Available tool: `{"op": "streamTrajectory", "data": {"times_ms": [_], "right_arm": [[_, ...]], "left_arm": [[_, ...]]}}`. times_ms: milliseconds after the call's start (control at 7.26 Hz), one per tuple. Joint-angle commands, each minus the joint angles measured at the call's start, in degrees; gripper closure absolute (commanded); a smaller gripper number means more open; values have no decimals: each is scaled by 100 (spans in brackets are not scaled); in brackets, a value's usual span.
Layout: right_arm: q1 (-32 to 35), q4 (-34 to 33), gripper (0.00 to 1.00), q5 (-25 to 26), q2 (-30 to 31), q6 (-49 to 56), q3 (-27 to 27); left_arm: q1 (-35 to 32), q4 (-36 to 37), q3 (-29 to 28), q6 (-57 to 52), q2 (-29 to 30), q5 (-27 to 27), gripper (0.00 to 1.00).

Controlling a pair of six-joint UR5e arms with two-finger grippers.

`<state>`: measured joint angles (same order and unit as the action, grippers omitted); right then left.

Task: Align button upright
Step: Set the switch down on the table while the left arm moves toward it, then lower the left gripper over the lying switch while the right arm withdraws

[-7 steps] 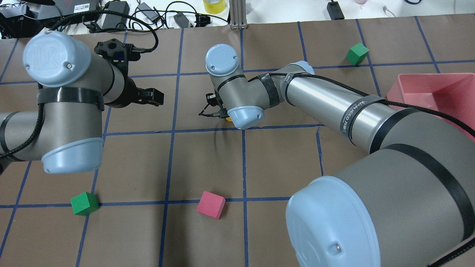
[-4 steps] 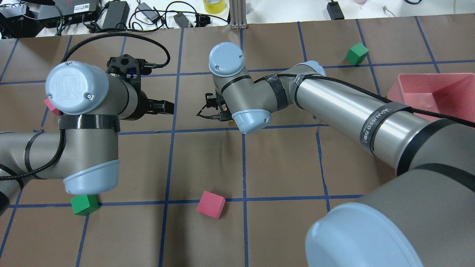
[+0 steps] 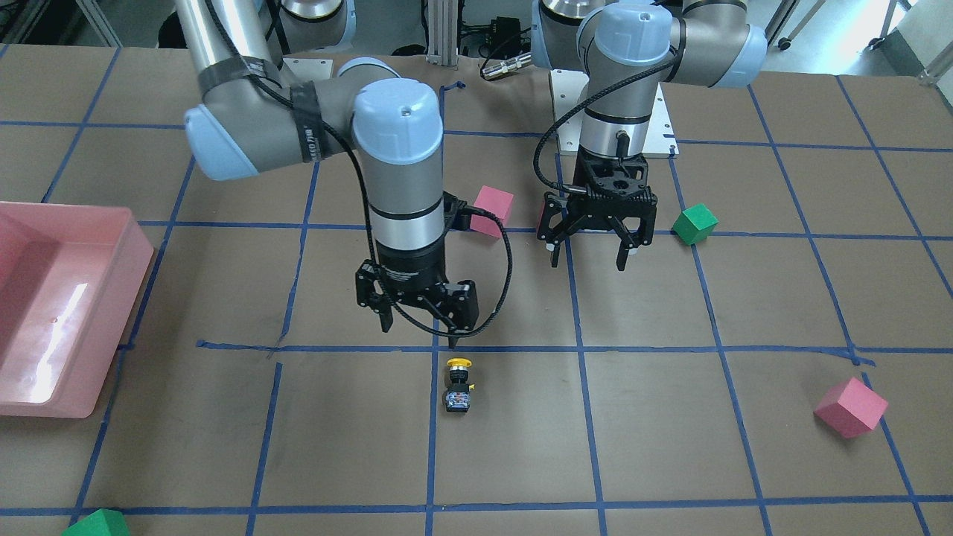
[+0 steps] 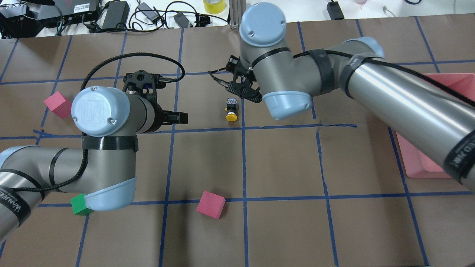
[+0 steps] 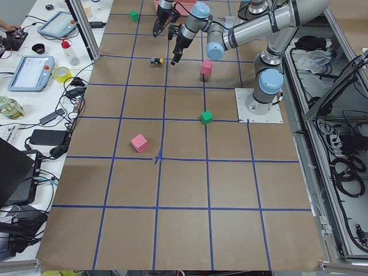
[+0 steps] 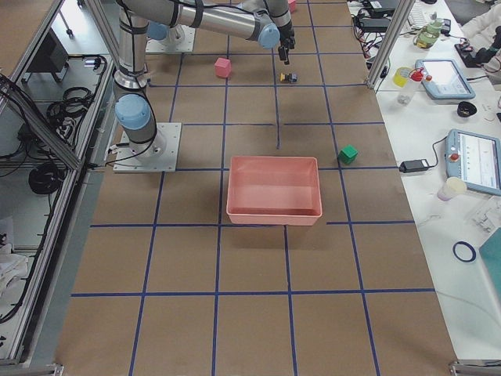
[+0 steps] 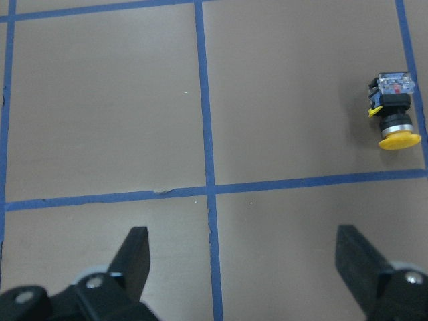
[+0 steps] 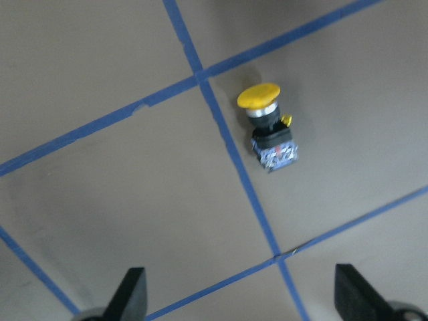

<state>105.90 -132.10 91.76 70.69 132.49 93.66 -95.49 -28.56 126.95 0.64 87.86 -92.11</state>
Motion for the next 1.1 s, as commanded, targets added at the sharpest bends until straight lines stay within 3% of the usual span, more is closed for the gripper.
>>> {"op": "streamTrajectory", "data": {"times_ms": [0, 551, 688, 964], "right_arm": [[-1093, 44, 1, -448, 295, -1893, 3], [-1370, 44, 0, -72, 621, -7831, -59], [-1422, 392, 0, 60, 770, -9158, -59], [-1562, 1122, 0, 534, 1096, -10291, -76]], "left_arm": [[-66, 884, 435, 41, 169, 44, 0], [-540, 1745, 436, 472, 775, 43, 0], [-549, 1940, 427, 489, 968, 148, 0], [-584, 2371, 392, 498, 1320, 290, 0]]}}
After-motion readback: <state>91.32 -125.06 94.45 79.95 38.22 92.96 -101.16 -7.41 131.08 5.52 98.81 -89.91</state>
